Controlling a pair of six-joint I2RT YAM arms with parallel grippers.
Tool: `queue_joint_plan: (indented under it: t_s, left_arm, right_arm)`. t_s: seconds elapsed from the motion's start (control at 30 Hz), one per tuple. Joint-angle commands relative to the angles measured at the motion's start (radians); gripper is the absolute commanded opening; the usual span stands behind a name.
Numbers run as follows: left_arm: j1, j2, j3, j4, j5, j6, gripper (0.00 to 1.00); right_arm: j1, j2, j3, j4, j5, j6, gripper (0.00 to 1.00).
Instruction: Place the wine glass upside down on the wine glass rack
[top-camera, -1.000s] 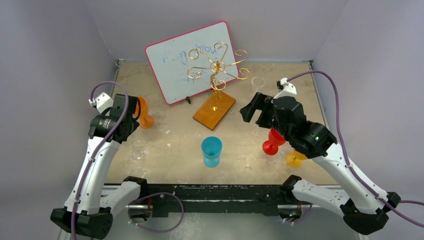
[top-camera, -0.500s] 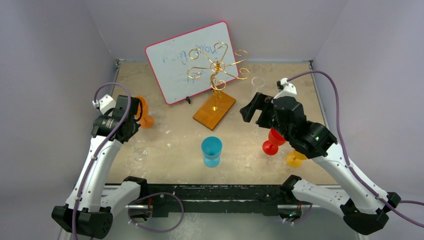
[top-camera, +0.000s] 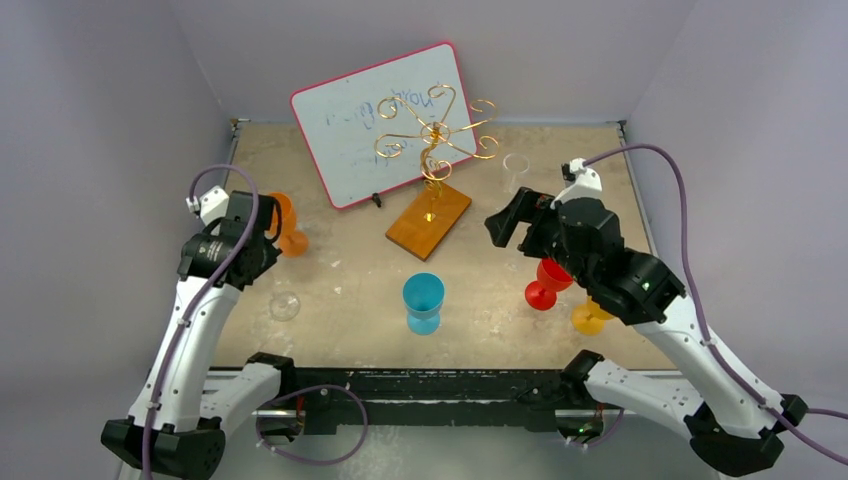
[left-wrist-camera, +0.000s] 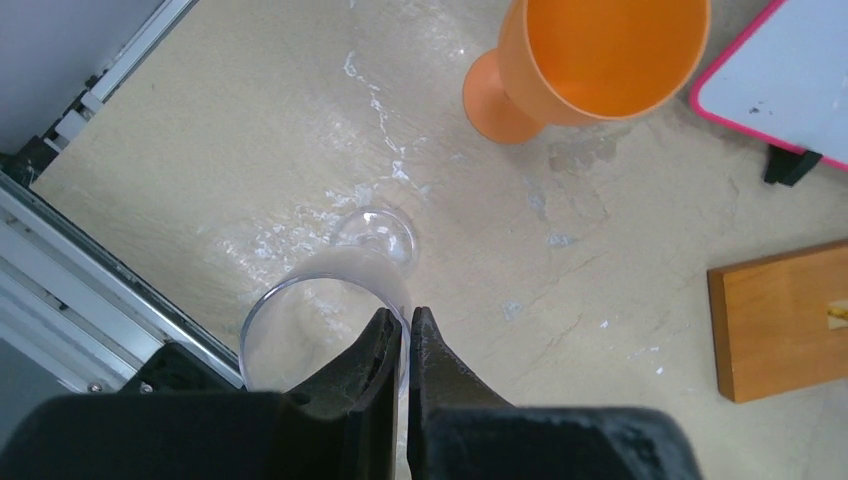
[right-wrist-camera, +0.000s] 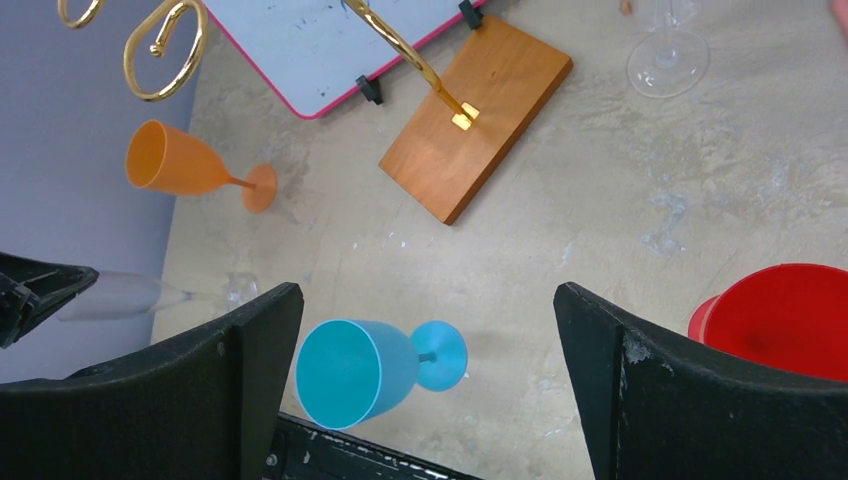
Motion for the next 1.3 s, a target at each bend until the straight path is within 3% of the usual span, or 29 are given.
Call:
queue_joint_plan:
  t_s: [0.0,0.27,0.53,0.83,1.0,1.13,1.27]
  left_arm:
    - [0.005,-0.033,0.079,0.046,0.051,0.141,0.00]
    - [0.005,-0.088,0.161,0.117,0.321,0.318,0.00]
    - [0.005,-0.101,0.245,0.174,0.449,0.354,0.00]
    - [0.004,-0.100,0.298,0.233,0.615,0.388,0.00]
    - [0.002,-0.132,0.303,0.305,0.735,0.348,0.00]
    - [-0.001,-0.144,0.328,0.349,0.835,0.312,0.00]
    - [-0.011,-0.146,0.378,0.355,0.867,0.298,0.00]
  right_arm:
    - [0.003,-0.041,-0.010,0.055,0.019,-0.063,0.98]
    - [0.003,-0.071,0.031,0.065,0.057,-0.141,0.97]
    - [0.003,-0.062,0.085,0.118,0.057,-0.341,0.91]
    - [0.003,-0.135,-0.012,0.352,-0.088,-0.615,0.80]
    - [0.004,-0.133,-0.059,0.463,-0.224,-0.726,0.64]
    - [0.003,-0.104,-0.062,0.495,-0.287,-0.821,0.65]
    - [0.004,-0.094,-0.060,0.492,-0.507,-1.018,0.65]
